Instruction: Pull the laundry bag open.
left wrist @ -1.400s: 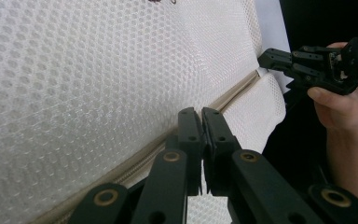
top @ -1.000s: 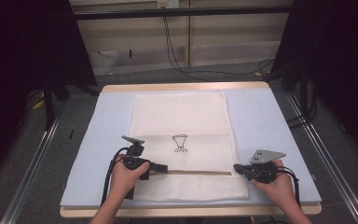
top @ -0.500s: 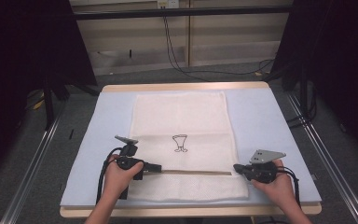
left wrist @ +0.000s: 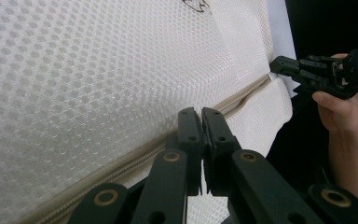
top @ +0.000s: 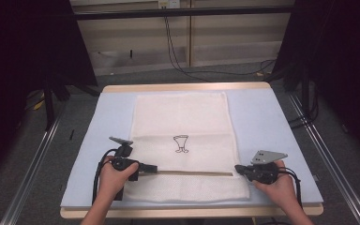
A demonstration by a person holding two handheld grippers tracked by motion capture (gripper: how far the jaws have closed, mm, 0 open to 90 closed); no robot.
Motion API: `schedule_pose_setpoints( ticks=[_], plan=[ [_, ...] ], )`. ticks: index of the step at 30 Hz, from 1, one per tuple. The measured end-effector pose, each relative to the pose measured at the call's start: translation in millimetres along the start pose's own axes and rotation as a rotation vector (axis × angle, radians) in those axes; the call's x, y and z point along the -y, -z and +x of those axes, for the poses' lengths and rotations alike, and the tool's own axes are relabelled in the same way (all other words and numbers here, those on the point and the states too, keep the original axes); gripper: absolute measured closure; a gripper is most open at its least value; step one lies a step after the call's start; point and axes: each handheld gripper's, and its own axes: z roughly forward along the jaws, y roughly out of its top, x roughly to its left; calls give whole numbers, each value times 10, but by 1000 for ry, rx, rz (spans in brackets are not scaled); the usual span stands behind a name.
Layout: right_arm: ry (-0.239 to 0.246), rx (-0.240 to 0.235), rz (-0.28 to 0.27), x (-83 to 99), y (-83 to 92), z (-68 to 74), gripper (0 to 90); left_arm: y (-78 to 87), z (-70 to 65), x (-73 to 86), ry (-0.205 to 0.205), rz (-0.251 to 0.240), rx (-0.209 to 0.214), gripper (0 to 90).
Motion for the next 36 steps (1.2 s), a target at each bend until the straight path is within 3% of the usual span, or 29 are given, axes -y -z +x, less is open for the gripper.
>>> schedule_pose_setpoints(
  ticks=[24,36],
  plan=[
    [-2,0,0,0,0,1,900,260,167,70,41,-34,-29,874],
    [0,1,0,0,0,3,900,491,304,137,68,-61,-47,874]
  ],
)
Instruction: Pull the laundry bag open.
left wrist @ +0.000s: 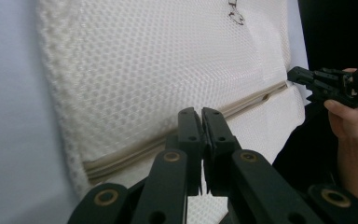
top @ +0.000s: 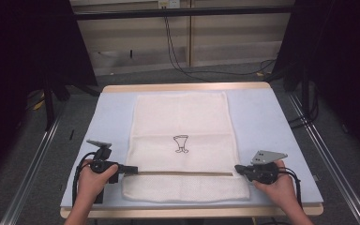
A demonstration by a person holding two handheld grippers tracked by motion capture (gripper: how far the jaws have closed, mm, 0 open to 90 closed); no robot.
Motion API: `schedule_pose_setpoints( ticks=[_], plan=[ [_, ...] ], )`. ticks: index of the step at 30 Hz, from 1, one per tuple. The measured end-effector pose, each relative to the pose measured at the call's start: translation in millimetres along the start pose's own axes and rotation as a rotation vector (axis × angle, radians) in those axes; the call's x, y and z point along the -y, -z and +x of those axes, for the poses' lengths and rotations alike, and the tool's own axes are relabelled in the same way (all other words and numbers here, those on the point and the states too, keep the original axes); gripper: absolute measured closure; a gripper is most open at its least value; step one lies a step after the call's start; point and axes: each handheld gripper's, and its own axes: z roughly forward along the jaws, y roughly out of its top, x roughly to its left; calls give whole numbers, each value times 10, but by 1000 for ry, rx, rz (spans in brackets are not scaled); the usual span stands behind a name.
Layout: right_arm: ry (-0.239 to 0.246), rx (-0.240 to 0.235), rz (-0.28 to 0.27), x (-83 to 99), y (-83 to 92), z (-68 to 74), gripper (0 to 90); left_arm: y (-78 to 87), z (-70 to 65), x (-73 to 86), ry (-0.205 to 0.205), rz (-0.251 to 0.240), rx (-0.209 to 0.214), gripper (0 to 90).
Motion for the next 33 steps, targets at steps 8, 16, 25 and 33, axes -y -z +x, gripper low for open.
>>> schedule_pose_setpoints(
  ticks=[8,16,25,33],
  plan=[
    [1,-1,0,-1,-1,-1,900,102,71,18,13,-22,-8,874],
    [1,-3,-1,0,-1,-1,900,178,125,30,20,-34,-21,874],
    [3,-2,-1,-2,-2,1,900,242,242,60,60,-45,-33,874],
    [3,-2,-1,-2,-2,1,900,314,317,103,73,-49,-46,874]
  ],
)
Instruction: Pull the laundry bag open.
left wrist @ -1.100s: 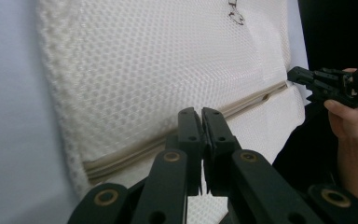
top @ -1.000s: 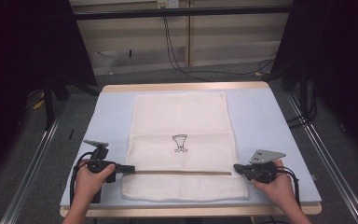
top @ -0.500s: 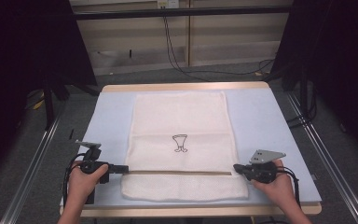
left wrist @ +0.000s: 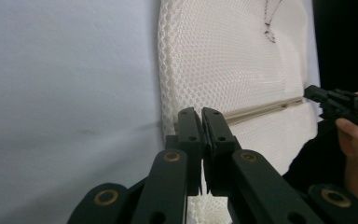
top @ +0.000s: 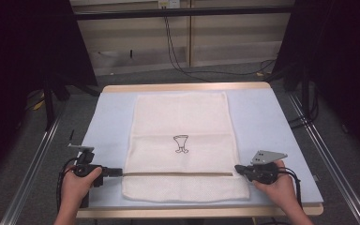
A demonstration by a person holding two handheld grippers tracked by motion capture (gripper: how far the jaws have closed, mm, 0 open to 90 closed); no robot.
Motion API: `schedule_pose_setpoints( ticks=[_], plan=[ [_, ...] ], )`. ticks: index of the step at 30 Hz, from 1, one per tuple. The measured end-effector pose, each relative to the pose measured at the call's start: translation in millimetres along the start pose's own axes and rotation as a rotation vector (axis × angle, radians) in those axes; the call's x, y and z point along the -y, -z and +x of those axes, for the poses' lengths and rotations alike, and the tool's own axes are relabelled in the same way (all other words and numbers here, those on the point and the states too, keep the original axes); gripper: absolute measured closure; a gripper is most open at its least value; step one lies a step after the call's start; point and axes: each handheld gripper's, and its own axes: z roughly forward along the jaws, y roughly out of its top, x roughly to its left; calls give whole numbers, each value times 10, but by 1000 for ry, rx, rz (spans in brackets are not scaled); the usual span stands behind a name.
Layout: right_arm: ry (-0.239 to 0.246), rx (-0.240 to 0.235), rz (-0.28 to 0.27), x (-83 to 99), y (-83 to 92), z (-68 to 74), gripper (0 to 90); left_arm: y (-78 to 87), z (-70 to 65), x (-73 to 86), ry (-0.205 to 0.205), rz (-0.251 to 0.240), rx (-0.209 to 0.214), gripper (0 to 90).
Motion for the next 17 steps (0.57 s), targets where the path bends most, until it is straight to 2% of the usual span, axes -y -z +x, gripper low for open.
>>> schedule_pose_setpoints(
  ticks=[1,3,4,6,7,8,9,10,12,16,17],
  plan=[
    [1,0,0,0,0,0,900,-7,-8,1,1,-2,-18,874],
    [-3,1,2,1,2,-2,900,-10,-14,-1,-2,-10,-15,872],
    [-4,1,1,1,3,-3,900,5,-13,-3,-20,-11,-16,870],
    [-8,-6,0,0,5,-8,900,29,-32,-10,-29,-52,-19,861],
    [-18,-7,-2,-4,7,-11,898,41,-48,-13,-21,-90,-12,821],
    [-17,-7,-5,-11,15,-21,860,60,-50,-19,-31,-112,-14,761],
    [-21,-3,-7,-20,28,-30,796,91,-46,-26,-69,-155,-35,701],
    [-33,16,-16,-40,55,-49,702,103,-59,-31,-87,-188,-65,644],
    [-78,71,-40,-66,100,-103,571,108,-84,-47,-105,-246,-113,586],
    [-159,181,-106,-63,199,-243,347,71,-139,-76,-246,-362,-305,464],
    [-175,204,-106,-55,218,-277,310,57,-133,-89,-285,-382,-347,420]
  ],
)
